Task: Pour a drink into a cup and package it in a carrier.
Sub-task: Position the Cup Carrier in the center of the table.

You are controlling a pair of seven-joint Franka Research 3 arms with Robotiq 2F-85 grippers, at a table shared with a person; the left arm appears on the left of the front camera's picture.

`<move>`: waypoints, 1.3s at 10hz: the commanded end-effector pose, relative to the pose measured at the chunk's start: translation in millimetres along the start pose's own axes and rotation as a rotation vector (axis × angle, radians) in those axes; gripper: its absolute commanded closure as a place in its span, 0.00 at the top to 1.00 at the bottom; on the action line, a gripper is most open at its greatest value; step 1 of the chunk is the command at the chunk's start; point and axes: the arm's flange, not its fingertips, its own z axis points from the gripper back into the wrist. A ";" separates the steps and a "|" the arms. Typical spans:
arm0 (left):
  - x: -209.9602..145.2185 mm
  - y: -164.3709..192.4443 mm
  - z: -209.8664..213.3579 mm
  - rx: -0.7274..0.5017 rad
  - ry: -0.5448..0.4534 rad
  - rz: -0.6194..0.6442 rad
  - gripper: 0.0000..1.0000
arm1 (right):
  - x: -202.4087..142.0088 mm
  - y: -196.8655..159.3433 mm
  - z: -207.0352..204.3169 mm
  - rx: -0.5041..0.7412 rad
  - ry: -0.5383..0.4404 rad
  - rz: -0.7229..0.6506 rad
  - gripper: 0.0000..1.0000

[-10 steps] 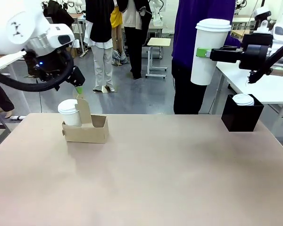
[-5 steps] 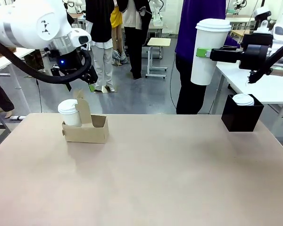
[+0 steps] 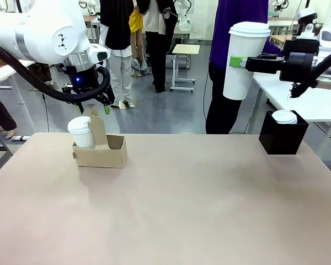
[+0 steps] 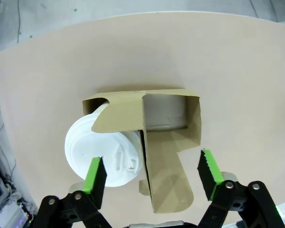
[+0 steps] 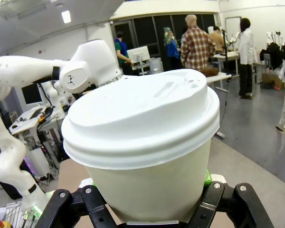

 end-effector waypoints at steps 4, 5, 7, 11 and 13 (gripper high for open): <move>1.5 -5.2 7.4 0.042 0.001 0.033 0.00 | 5.4 1.3 -0.8 0.000 -0.006 0.006 0.80; 2.2 -5.0 5.8 0.046 0.007 0.036 0.00 | 5.4 1.3 -0.8 0.000 -0.006 0.006 0.80; 3.4 -3.7 2.0 0.056 0.016 0.037 0.00 | 5.4 1.3 -0.8 0.000 -0.006 0.006 0.80; -0.8 -1.2 0.8 0.036 0.012 0.017 0.00 | 5.4 1.3 -0.8 0.000 -0.006 0.006 0.80; -0.8 -1.2 0.8 0.036 0.012 0.017 0.00 | 5.4 1.3 -0.8 0.000 -0.006 0.006 0.80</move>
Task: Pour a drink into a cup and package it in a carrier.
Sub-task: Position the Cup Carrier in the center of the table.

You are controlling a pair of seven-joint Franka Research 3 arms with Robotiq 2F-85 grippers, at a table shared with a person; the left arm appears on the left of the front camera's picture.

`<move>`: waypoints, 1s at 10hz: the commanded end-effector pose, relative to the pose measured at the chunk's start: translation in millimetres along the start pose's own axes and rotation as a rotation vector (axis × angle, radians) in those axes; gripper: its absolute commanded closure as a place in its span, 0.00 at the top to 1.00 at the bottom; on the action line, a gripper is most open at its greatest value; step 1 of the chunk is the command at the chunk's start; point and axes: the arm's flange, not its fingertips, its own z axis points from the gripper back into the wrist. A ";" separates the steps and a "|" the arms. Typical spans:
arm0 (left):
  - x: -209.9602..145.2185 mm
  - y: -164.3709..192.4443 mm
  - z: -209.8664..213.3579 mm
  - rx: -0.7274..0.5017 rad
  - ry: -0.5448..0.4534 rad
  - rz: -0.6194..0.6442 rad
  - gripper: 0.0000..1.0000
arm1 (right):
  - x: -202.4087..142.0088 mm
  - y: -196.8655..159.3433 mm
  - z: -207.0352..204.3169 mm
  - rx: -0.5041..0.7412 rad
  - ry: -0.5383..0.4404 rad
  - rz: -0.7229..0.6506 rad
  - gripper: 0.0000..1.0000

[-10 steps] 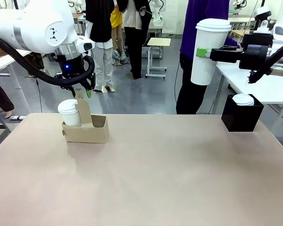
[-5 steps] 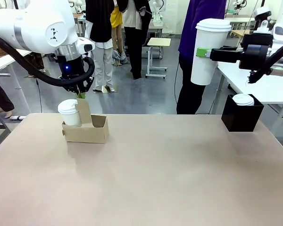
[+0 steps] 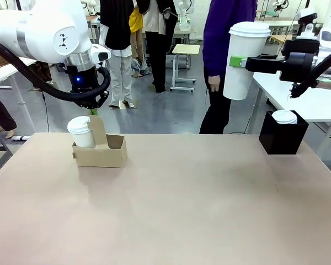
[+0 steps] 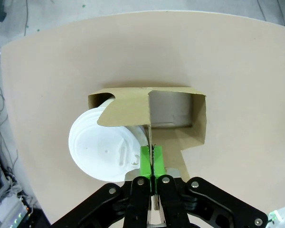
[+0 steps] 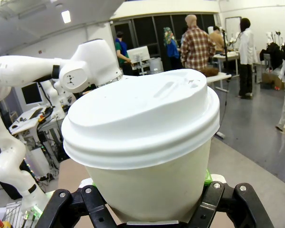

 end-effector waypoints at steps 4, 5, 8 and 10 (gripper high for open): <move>-10.1 -10.5 39.0 0.016 -0.049 0.040 0.02 | 5.4 1.3 -0.8 0.000 -0.006 0.006 0.80; -14.3 -22.1 62.0 0.034 -0.072 0.029 0.02 | 5.4 1.3 -0.8 0.000 -0.006 0.006 0.80; -52.2 -85.2 121.3 0.081 -0.102 0.029 0.02 | 5.4 1.3 -0.8 0.000 -0.006 0.006 0.80; -78.0 -129.2 134.1 0.060 -0.072 0.057 0.02 | 5.4 1.3 -0.8 0.000 -0.006 0.006 0.80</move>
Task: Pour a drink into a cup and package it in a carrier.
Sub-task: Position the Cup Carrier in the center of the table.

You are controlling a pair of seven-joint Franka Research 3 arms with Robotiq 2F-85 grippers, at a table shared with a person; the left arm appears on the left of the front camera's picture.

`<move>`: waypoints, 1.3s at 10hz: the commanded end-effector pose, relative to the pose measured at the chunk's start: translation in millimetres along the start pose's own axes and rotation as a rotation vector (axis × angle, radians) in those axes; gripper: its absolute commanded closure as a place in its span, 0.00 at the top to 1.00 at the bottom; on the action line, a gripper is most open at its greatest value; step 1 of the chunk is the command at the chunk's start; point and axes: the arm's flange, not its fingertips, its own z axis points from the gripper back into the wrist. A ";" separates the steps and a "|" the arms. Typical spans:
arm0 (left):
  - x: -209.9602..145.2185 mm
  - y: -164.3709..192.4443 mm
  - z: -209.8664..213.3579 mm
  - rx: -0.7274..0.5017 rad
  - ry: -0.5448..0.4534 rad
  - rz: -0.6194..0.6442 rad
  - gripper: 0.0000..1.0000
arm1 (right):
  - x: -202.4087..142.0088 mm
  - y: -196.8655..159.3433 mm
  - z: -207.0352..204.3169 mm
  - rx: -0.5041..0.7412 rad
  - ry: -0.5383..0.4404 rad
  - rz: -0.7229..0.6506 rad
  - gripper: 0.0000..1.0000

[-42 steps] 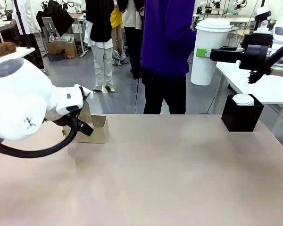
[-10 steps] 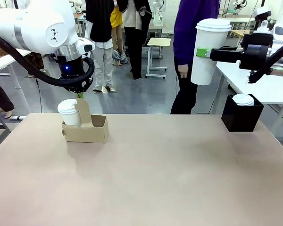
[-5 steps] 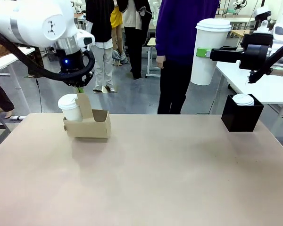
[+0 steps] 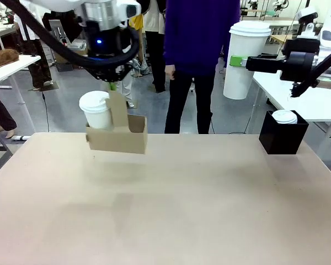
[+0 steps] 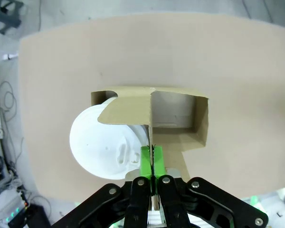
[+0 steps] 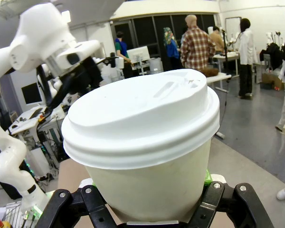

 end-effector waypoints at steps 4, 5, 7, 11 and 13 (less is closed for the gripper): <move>-42.2 -85.3 -15.1 -0.018 0.082 0.060 0.02 | 4.6 0.8 -0.9 0.001 -0.005 0.004 0.80; -52.8 -102.6 -24.8 -0.027 0.081 0.072 0.02 | 4.6 0.8 -0.9 0.001 -0.005 0.004 0.80; -66.6 -125.0 -37.9 -0.046 0.074 0.086 0.02 | 4.6 0.8 -0.9 0.001 -0.005 0.004 0.80; -88.3 -153.0 -72.6 -0.055 0.095 0.074 0.02 | 4.6 0.8 -0.9 0.001 -0.005 0.004 0.80; -92.6 -156.9 -85.8 -0.038 0.105 0.075 0.02 | 4.6 0.8 -0.9 0.001 -0.005 0.004 0.80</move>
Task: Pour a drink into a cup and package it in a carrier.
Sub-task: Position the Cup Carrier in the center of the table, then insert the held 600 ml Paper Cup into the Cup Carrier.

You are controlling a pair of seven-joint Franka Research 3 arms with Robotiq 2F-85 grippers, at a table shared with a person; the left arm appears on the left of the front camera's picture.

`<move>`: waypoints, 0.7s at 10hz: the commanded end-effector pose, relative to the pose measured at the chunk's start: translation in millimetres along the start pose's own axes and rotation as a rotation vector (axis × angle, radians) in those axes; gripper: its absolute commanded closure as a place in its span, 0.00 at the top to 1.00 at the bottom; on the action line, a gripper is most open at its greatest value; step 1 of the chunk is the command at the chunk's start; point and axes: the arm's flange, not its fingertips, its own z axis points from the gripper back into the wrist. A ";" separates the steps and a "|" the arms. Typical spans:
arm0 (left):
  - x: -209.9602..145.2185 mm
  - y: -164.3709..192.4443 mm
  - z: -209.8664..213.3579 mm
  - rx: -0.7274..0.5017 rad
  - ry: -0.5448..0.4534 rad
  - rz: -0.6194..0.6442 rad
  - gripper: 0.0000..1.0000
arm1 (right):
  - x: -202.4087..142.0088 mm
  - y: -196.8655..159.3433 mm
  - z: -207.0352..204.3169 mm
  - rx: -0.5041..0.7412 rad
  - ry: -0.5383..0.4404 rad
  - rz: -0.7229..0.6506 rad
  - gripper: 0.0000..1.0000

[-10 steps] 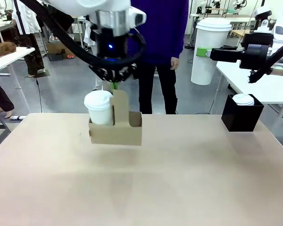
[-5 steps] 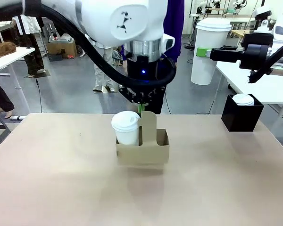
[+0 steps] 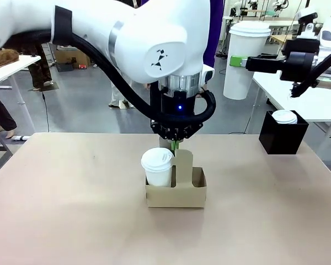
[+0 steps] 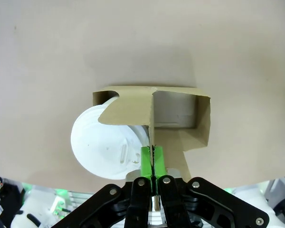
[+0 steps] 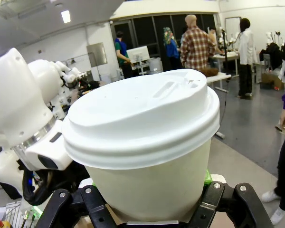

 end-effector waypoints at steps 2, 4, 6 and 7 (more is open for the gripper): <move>-7.2 1.0 -15.6 0.035 -0.025 0.026 0.02 | 4.7 1.0 -1.1 0.002 -0.006 0.004 0.80; -0.9 -0.7 -5.8 0.005 0.001 0.004 0.02 | 4.7 1.0 -1.1 0.002 -0.006 0.004 0.80; -0.9 -0.7 -5.8 0.005 0.001 0.004 0.02 | 4.7 1.0 -1.1 0.002 -0.006 0.004 0.80; -0.9 -0.7 -5.8 0.005 0.001 0.004 0.02 | 4.7 1.0 -1.1 0.002 -0.006 0.004 0.80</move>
